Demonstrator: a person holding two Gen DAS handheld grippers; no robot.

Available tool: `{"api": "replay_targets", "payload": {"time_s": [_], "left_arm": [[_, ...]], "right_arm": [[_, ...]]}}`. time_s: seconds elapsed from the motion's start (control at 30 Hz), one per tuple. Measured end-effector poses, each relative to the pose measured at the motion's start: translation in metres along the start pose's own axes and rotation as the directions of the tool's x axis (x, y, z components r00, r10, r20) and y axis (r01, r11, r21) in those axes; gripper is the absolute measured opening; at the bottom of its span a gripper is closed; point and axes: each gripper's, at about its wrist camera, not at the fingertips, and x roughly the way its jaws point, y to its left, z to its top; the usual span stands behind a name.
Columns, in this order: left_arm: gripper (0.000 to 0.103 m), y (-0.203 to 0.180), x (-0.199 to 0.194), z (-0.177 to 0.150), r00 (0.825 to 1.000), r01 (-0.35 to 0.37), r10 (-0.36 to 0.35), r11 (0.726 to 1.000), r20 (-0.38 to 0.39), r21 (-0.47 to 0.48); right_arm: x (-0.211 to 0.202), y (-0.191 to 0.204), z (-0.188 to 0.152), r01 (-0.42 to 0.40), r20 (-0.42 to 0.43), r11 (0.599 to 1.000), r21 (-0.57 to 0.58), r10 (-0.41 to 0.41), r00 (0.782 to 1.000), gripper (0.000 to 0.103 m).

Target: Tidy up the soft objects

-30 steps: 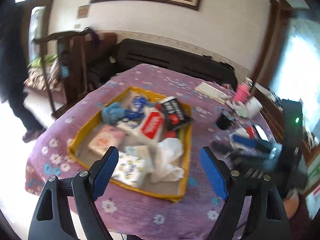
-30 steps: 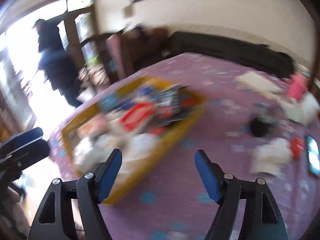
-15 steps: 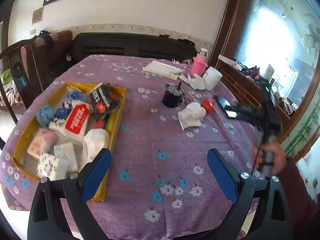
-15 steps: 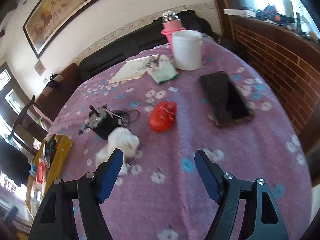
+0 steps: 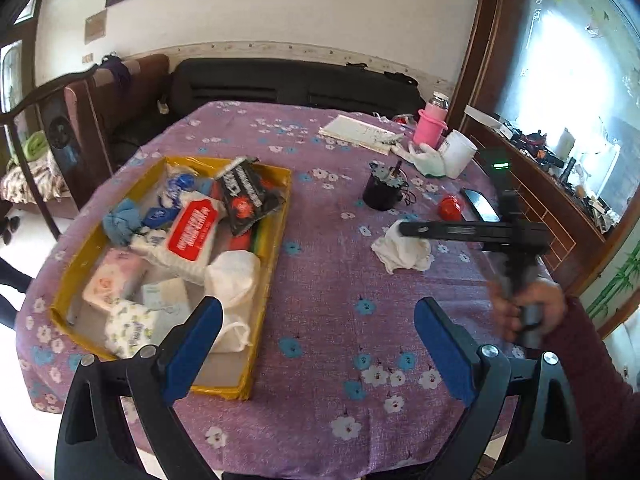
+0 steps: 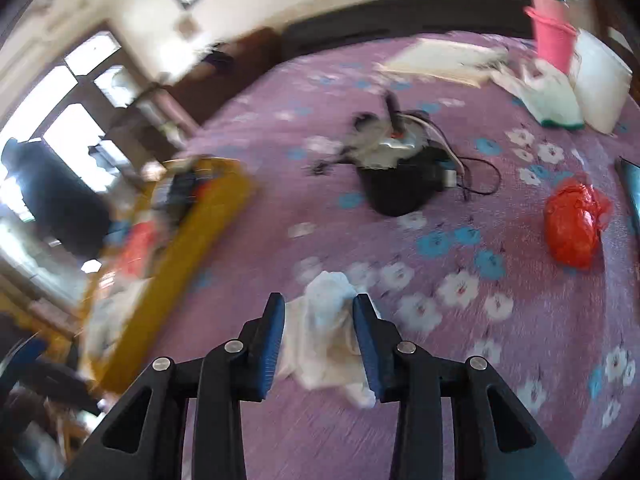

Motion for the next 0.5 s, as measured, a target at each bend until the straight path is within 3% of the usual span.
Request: {"api": "replay_targets", "payload": {"time_s": [0.07,0.1,0.13,0.23,0.37,0.47,0.5], "left_arm": [[0.096,-0.003,0.011,0.000,1.000,0.020,-0.020,1.000,-0.019,0.006],[0.096,-0.004,0.015,-0.001,0.999,0.029,-0.029,1.000,-0.026,0.007],[0.096,-0.006,0.022,-0.002,0.998,0.045,-0.045,0.999,-0.039,0.006],[0.096,-0.010,0.034,-0.006,0.996,0.068,-0.068,0.998,-0.064,0.004],[0.096,-0.014,0.041,-0.006,0.993,0.078,-0.076,0.997,-0.087,0.019],[0.096,-0.018,0.044,0.001,0.991,0.095,-0.092,0.995,-0.099,0.022],[0.096,-0.020,0.045,0.004,0.991,0.094,-0.091,0.995,-0.100,0.028]], "right_arm": [[-0.035,-0.018,-0.002,-0.012,0.079,0.998,0.054,0.007,0.997,0.060],[-0.052,-0.036,0.001,0.022,0.129,0.993,0.113,-0.036,0.991,0.069],[-0.063,-0.050,0.003,0.077,0.162,0.984,0.161,-0.103,0.981,0.071],[-0.075,-0.098,0.014,0.304,0.152,0.911,0.277,-0.354,0.923,0.071],[-0.051,-0.123,0.029,0.408,0.110,0.861,0.303,-0.456,0.883,0.070],[-0.025,-0.126,0.041,0.422,0.083,0.859,0.289,-0.461,0.883,0.070],[-0.013,-0.124,0.043,0.417,0.075,0.864,0.283,-0.453,0.888,0.066]]}}
